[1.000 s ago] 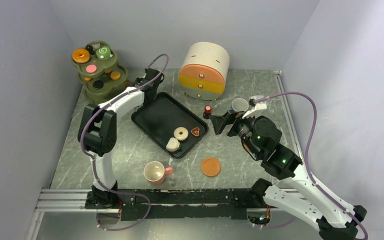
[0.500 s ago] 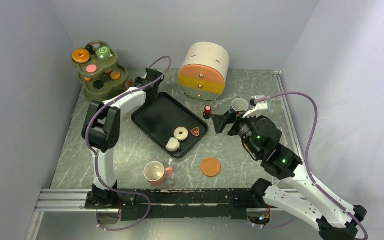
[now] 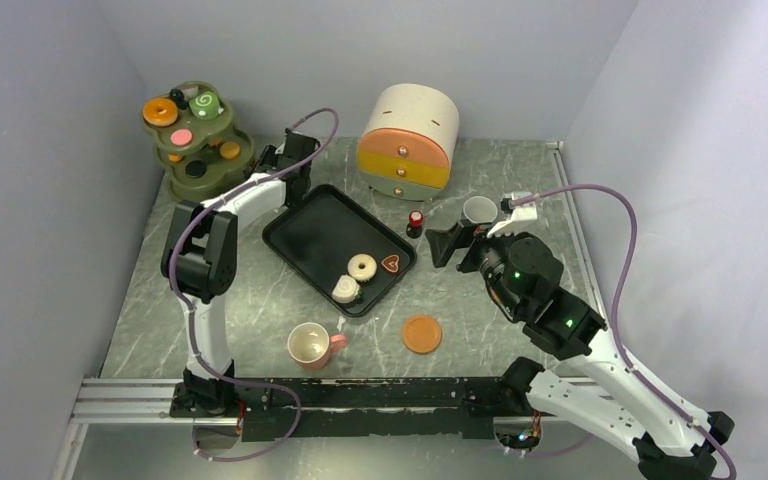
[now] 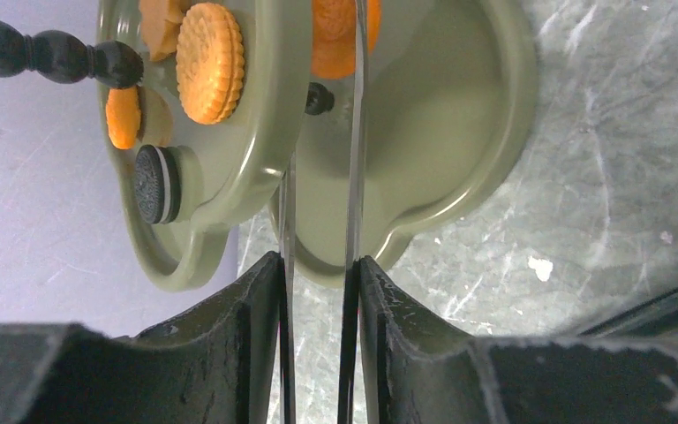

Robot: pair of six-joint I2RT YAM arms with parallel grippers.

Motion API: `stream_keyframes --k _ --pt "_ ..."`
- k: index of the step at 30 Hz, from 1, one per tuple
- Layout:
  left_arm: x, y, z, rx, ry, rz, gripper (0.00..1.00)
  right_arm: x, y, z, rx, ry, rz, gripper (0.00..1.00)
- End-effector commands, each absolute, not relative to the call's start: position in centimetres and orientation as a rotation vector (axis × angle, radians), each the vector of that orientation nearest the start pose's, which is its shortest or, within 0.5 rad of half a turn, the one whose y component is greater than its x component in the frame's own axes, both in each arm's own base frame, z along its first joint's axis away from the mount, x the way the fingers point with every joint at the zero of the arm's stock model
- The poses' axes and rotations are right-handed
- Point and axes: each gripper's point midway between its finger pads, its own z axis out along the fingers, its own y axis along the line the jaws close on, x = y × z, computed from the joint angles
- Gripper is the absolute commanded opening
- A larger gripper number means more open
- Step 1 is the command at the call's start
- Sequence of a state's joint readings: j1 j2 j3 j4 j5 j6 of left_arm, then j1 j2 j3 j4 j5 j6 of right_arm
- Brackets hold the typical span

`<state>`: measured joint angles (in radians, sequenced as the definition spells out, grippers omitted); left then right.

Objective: Serve the afternoon tea
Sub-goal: Place the desert on the desert table.

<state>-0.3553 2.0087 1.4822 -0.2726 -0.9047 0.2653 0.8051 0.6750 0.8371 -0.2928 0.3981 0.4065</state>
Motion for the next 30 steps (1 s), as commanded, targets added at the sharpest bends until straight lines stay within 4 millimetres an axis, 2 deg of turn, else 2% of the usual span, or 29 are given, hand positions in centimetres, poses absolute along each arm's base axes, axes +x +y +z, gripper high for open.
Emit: stream_keyframes --k 1,17,26,30 --pt "49.5 -1.5 13.4 0.235 2.124 1.097 0.39 23.0 15.4 32.4 -0.010 1.679 0.559 0.96" --pt "51.3 -0.3 11.1 0.236 2.138 1.132 0.41 23.1 14.6 32.9 0.005 1.673 0.519 0.96" --pt "51.2 -0.1 10.2 0.239 2.165 1.107 0.49 23.1 14.4 33.2 0.006 1.669 0.510 0.96" --pt "51.2 -0.1 10.5 0.232 2.164 1.097 0.51 22.9 14.4 33.2 0.007 1.669 0.518 0.96"
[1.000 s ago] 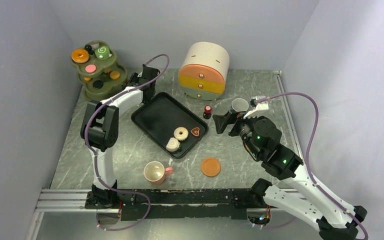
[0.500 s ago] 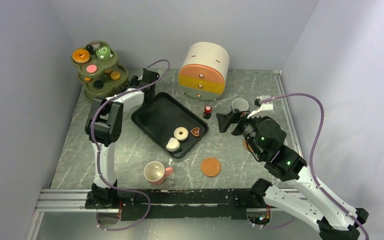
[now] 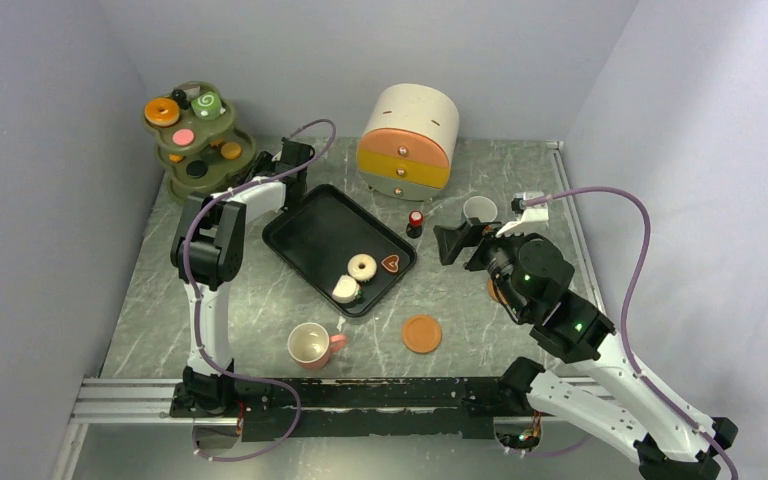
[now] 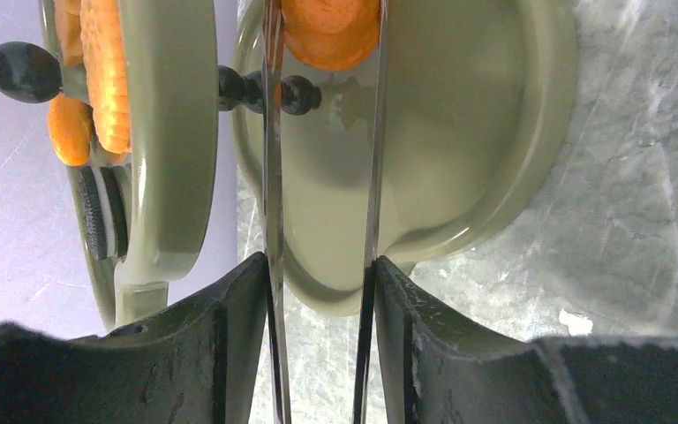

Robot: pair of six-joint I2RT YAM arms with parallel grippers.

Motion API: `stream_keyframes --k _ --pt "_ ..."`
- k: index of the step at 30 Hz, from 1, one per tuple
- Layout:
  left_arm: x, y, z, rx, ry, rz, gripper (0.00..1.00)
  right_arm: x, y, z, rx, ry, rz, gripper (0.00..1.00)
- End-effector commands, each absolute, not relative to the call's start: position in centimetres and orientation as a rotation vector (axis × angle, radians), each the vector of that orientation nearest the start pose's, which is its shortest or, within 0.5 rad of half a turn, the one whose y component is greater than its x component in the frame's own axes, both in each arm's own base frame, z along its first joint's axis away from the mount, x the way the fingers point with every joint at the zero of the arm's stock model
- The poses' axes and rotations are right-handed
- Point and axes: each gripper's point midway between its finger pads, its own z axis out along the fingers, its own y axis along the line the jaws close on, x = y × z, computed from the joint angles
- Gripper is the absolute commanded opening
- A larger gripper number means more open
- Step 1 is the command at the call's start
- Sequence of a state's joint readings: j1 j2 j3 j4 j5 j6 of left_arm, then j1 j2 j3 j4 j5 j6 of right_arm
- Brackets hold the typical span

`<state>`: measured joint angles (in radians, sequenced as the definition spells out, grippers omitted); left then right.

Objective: Serve the afternoon tea
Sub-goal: Place the desert on the desert table.

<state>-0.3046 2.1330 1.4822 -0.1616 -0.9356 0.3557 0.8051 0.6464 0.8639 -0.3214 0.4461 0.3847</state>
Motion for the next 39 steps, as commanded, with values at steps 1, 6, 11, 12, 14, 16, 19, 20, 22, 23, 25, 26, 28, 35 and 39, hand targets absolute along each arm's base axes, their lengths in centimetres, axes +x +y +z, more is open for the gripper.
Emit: stream_keyframes --k 1,6,11,12,14,16,19,20,22,23,25,26,28,35,39 --pt "51.3 -0.1 10.7 0.229 2.163 1.094 0.51 22.9 14.3 33.1 0.009 1.669 0.517 0.96" --pt "51.3 -0.3 11.7 0.217 2.150 1.078 0.52 22.8 14.1 33.1 0.015 1.668 0.520 0.96" --pt "51.4 -0.5 12.5 0.206 2.140 1.055 0.53 22.6 14.1 33.2 0.014 1.668 0.524 0.96" --pt "51.5 -0.5 12.5 0.205 2.142 1.047 0.53 22.6 14.1 33.2 0.015 1.668 0.523 0.96" --pt "51.5 -0.7 12.6 0.202 2.148 1.031 0.52 22.6 14.0 33.2 0.018 1.666 0.530 0.96" --pt "51.4 -0.9 12.6 0.198 2.157 1.010 0.50 22.5 14.0 33.2 0.020 1.665 0.534 0.96" --pt "51.4 -1.5 12.7 0.199 2.168 0.968 0.48 22.5 14.0 33.1 0.020 1.666 0.535 0.96" --pt "51.4 -1.7 12.7 0.198 2.173 0.949 0.48 22.4 14.0 33.1 0.021 1.667 0.538 0.96" --pt "51.4 -2.4 12.9 0.201 2.179 0.907 0.47 22.4 14.1 33.1 0.019 1.668 0.543 0.96" --pt "51.3 -2.8 13.0 0.204 2.180 0.892 0.47 22.3 14.2 33.2 0.016 1.667 0.548 0.96" --pt "51.1 -3.5 13.0 0.207 2.185 0.851 0.46 22.3 14.1 33.3 0.017 1.663 0.551 0.96" --pt "51.0 -4.0 12.9 0.216 2.193 0.824 0.46 22.3 14.1 33.3 0.017 1.663 0.553 0.95" --pt "50.7 -4.8 12.7 0.225 2.211 0.783 0.46 22.2 14.2 33.5 0.019 1.659 0.561 0.95" --pt "49.7 -7.1 13.7 0.226 2.227 0.663 0.45 21.9 14.1 33.5 0.021 1.659 0.575 0.95" --pt "49.0 -8.1 14.6 0.205 2.239 0.560 0.44 21.8 14.1 33.5 0.021 1.657 0.583 0.95"
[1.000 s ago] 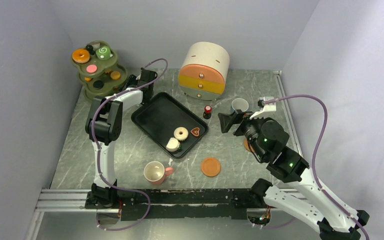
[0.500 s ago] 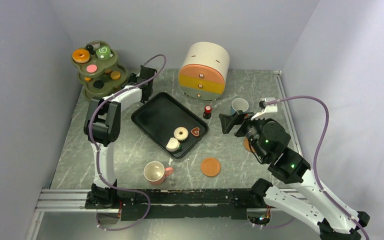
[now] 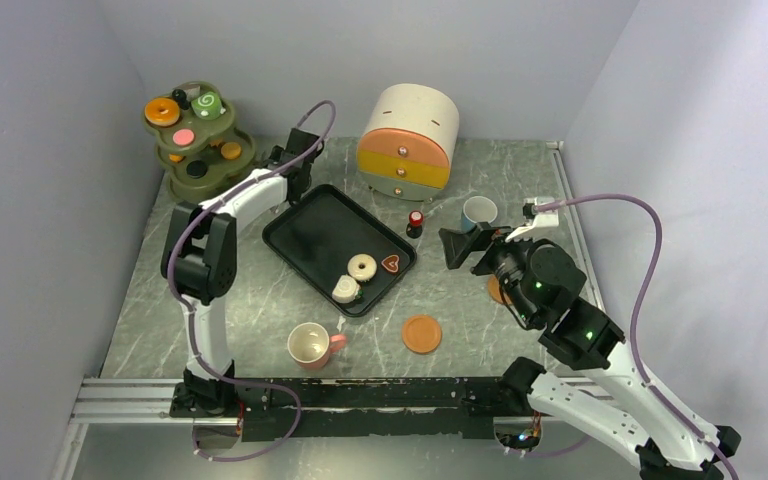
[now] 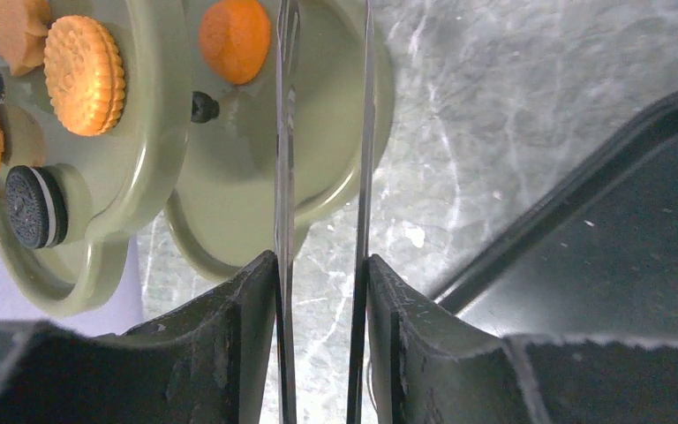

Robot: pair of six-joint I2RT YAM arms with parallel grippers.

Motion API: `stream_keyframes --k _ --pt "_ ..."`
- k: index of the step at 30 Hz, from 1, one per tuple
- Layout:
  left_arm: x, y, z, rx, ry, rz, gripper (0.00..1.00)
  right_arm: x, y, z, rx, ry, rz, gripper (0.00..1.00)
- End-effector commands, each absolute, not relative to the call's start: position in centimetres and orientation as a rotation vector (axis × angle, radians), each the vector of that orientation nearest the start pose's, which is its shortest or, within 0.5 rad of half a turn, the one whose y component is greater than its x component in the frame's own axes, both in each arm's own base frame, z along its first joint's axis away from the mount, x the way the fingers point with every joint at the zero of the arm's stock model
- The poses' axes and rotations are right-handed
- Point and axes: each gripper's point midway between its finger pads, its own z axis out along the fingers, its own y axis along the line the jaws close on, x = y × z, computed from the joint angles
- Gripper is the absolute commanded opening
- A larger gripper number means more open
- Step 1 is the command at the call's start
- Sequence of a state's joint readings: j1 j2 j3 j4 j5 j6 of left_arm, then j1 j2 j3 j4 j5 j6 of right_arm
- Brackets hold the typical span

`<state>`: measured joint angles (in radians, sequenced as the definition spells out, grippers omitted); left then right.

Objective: Serve the afternoon tea
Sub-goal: Place the desert on the desert table, then pick up the desert from the tray.

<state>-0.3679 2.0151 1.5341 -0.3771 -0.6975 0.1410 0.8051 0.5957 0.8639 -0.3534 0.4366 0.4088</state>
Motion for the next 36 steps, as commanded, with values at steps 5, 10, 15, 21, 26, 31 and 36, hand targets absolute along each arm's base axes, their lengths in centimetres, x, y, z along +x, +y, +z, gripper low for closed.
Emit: stream_keyframes --k 5,10,15,21,26,31,36 --pt "47.5 -9.6 15.9 0.188 2.250 0.386 0.44 21.8 14.2 33.4 0.020 1.660 0.585 0.95" --pt "45.3 -11.8 17.9 0.163 2.277 0.160 0.42 21.8 14.1 33.4 0.017 1.660 0.579 0.95" --pt "42.6 -14.2 19.1 0.206 2.303 -0.052 0.42 22.0 14.1 33.5 0.012 1.661 0.563 0.95" --pt "39.0 -15.7 19.8 0.273 2.350 -0.128 0.42 22.2 13.9 33.5 0.012 1.664 0.538 0.95" --pt "34.9 -18.1 19.0 0.368 2.390 -0.161 0.42 22.3 13.4 33.5 0.016 1.664 0.506 0.95" --pt "30.7 -21.2 18.6 0.498 2.410 -0.207 0.42 22.5 13.0 33.8 0.014 1.660 0.477 0.95" --pt "28.2 -23.0 18.9 0.584 2.409 -0.230 0.43 22.5 13.0 33.9 0.016 1.658 0.474 0.95"
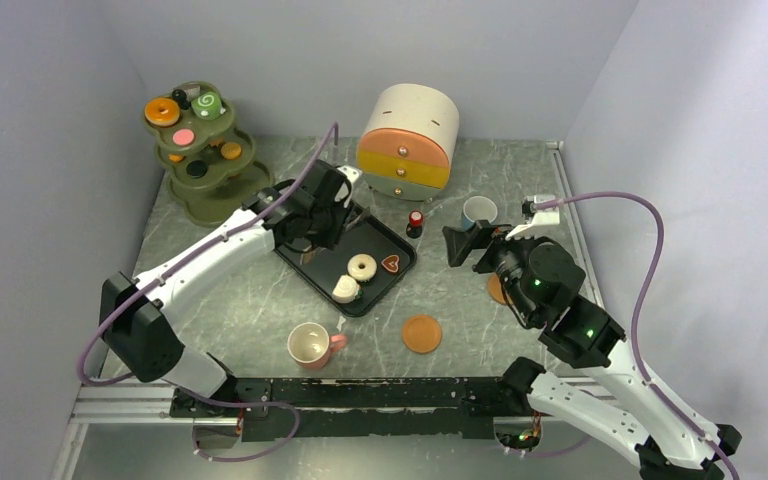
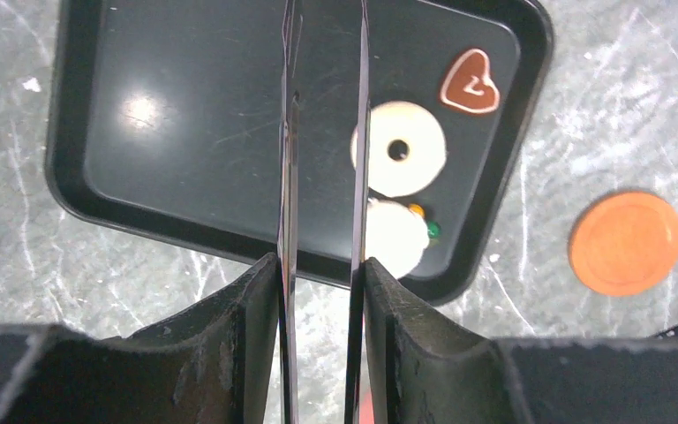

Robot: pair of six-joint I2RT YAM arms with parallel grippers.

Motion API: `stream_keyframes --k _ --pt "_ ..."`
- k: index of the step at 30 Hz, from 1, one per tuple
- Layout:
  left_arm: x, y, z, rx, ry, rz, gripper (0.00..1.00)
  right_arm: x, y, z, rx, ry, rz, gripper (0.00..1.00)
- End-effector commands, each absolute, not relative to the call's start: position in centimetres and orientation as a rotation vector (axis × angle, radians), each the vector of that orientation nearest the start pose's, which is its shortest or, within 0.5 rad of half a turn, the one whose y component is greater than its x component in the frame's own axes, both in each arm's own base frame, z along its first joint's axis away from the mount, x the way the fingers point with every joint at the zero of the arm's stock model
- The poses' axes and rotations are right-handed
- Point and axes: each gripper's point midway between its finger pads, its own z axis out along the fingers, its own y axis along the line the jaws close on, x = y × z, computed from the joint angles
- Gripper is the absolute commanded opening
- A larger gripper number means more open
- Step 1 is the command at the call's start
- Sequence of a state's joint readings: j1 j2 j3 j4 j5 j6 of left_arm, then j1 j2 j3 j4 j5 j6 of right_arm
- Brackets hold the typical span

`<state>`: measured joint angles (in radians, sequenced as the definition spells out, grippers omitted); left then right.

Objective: Serve the afternoon tea
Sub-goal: Pick up the desert from the tray.

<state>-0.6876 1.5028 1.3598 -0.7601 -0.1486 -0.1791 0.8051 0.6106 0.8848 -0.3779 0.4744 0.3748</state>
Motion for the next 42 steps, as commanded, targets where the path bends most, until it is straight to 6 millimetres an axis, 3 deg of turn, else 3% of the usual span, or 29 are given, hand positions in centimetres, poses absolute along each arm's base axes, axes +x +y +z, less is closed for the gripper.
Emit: stream_keyframes --k 1,17,42 --pt "27.8 -23.3 19.1 0.597 2.407 -0.233 0.43 22.5 13.0 33.9 0.016 1.659 0.475 0.95" --pt "23.7 -25.9 17.3 0.780 2.454 -0.211 0.47 22.6 12.8 33.8 0.018 1.659 0.461 0.95" --pt "23.0 -24.9 14.8 0.848 2.483 -0.069 0.54 22.9 13.2 33.9 0.009 1.662 0.459 0.95"
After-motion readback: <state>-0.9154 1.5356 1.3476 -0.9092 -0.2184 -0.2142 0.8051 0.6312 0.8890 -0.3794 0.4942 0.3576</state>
